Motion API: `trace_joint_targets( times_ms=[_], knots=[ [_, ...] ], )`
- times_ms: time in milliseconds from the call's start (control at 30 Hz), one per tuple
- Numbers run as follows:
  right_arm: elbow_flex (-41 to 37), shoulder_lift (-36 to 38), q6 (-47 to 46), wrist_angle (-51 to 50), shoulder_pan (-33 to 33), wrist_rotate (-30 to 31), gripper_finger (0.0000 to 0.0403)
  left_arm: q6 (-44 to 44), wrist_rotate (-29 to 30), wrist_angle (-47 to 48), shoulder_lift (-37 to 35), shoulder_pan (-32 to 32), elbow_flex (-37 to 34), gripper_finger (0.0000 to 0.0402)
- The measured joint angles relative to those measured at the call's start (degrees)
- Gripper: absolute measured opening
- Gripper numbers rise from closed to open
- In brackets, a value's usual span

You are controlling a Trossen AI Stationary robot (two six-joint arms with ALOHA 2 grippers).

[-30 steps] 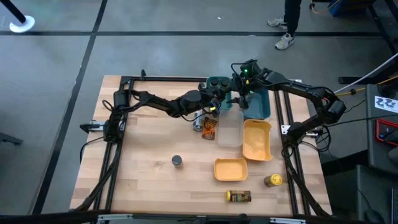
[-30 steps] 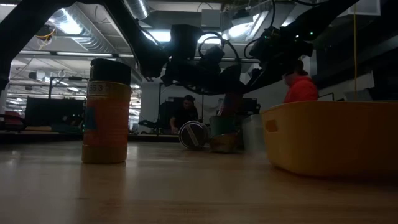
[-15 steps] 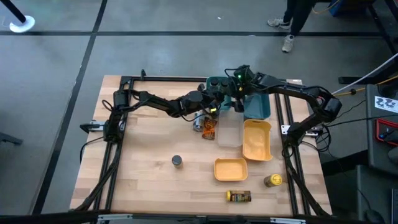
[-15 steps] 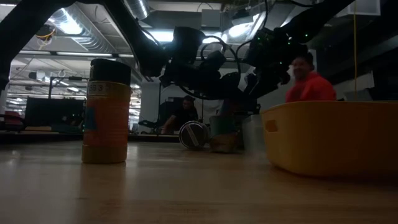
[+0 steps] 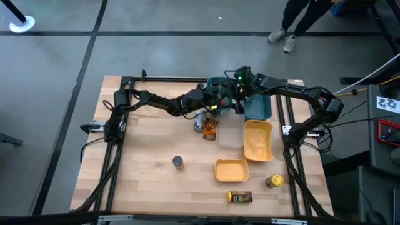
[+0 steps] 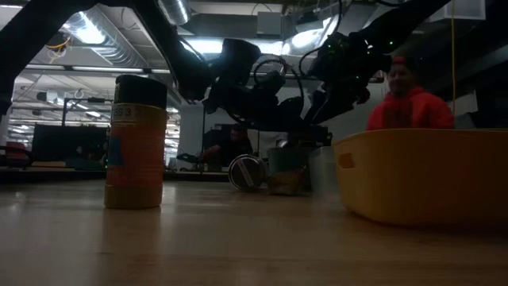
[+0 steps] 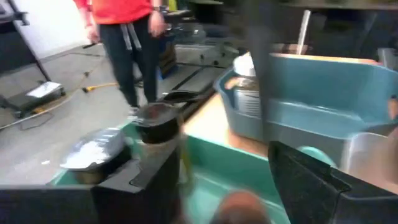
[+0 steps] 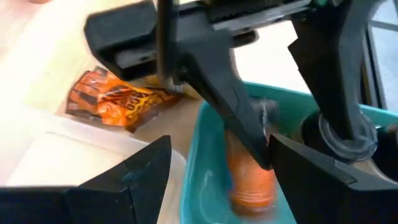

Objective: Sort spices by type
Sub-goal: Put the yellow seasoning into the green bin

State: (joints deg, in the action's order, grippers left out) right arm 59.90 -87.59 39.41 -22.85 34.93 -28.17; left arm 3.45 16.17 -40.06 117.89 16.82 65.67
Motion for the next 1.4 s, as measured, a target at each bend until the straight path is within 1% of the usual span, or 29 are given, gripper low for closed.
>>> trace_joint_targets(
  times_ms=[100, 367, 633, 767, 1000, 1100, 1267, 1400],
  knots=[
    [0.00, -0.02, 0.02, 0.05, 0.09, 0.29, 0.0269, -0.05, -0.03, 0.60, 0.00, -0.05, 0.00, 0.0234],
    [0.00, -0.02, -0.01, 0.07, 0.22, 1.29, 0.0269, -0.03, -0.23, 0.57, 0.00, -0.15, 0.00, 0.0233],
    [0.00, -0.02, -0.12, -0.39, 0.27, 5.76, 0.0269, -0.03, -0.39, 0.26, -0.24, -0.28, 0.00, 0.0234],
    [0.00, -0.02, -0.12, -1.74, 0.28, 9.29, 0.0269, -0.04, -0.53, 0.22, -1.79, -0.35, -0.02, 0.0234],
    [1.87, 0.19, -0.12, -7.70, 0.30, 9.94, 0.0269, -0.03, -0.51, 1.52, -6.02, -1.45, -0.04, 0.0234],
    [3.35, 0.90, -0.12, -11.61, 0.29, 9.58, 0.0269, -0.03, -0.58, 5.40, -8.58, -2.60, 0.03, 0.0234],
    [4.09, 2.52, -0.20, -15.81, -0.31, 6.91, 0.0269, -0.03, -0.57, 15.53, -13.42, -5.53, -0.04, 0.0234],
    [4.11, 3.94, -1.93, -17.18, -2.00, 6.06, 0.0269, -0.08, -0.58, 25.92, -18.63, -8.84, 0.00, 0.0234]
  ],
)
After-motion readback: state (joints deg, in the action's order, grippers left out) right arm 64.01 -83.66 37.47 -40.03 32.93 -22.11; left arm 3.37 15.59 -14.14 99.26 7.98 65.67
